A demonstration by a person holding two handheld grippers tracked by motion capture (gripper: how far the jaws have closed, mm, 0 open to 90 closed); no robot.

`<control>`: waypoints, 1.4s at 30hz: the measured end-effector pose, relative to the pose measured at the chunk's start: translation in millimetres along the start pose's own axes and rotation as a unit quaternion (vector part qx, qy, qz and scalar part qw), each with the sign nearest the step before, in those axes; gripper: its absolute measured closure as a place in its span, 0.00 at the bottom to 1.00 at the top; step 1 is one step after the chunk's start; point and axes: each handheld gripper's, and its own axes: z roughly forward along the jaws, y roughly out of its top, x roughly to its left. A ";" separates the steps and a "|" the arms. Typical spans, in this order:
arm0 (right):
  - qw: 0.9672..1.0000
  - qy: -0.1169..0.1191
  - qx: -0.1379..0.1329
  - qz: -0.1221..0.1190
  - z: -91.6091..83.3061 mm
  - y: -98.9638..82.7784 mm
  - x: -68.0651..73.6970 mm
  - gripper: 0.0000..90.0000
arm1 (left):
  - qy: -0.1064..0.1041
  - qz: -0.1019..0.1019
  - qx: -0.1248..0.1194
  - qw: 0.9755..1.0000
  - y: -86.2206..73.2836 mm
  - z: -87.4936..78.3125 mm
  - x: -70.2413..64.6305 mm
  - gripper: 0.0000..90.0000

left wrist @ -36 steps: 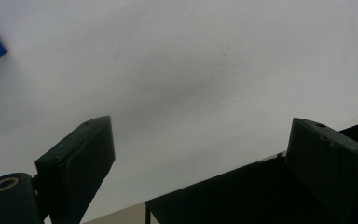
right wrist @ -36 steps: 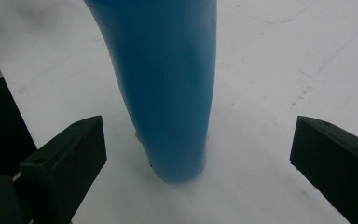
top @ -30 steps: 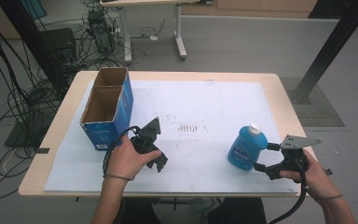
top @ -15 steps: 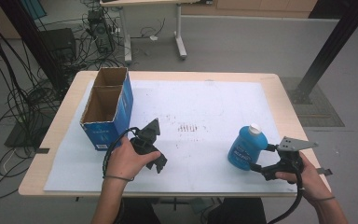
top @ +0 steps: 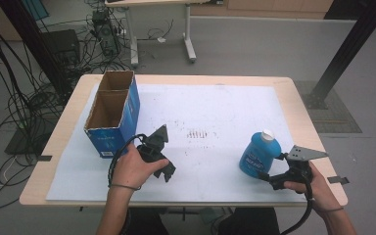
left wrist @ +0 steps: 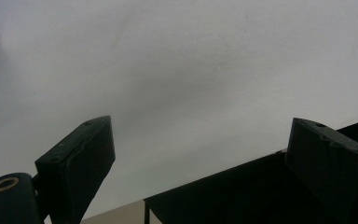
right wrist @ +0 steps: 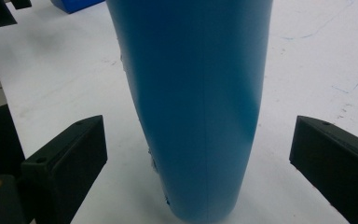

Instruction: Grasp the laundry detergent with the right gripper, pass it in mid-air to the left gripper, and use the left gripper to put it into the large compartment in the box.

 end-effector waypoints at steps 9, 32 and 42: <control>1.000 -0.005 -0.025 0.006 8.2 -6.0 -1.9 0.04 | 0.001 0.002 0.002 1.000 -0.5 -0.3 -1.2 0.09; 0.999 -0.003 -0.047 0.014 20.7 -13.0 -2.3 0.04 | 0.004 0.002 0.004 1.000 -1.4 -1.2 -1.6 0.09; 0.999 -0.003 -0.050 0.014 24.1 -11.5 -2.2 0.04 | 0.004 0.003 0.004 1.000 -1.3 -0.5 -1.2 0.09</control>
